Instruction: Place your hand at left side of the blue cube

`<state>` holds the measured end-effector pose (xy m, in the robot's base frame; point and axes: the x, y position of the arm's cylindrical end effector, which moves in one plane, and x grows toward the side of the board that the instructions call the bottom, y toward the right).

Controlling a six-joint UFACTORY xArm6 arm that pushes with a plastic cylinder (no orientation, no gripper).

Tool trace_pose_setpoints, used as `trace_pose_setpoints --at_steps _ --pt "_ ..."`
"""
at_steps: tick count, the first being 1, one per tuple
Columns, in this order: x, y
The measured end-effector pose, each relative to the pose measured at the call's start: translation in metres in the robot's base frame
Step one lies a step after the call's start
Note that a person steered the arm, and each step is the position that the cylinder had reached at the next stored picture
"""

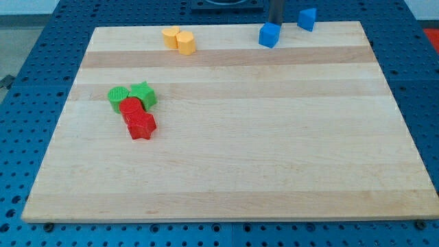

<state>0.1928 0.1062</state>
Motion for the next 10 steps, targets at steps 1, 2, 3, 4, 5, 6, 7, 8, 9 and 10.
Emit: trace_pose_setpoints --at_steps 1,2,3,4,5,6,7,8,9,10 --pt "0.0 0.01" --pt "0.029 0.032" --pt "0.036 0.037" --pt "0.037 0.067" --pt "0.043 0.107" --pt "0.043 0.118" --pt "0.043 0.112" --pt "0.046 0.072" --pt "0.05 0.035" --pt "0.05 0.035"
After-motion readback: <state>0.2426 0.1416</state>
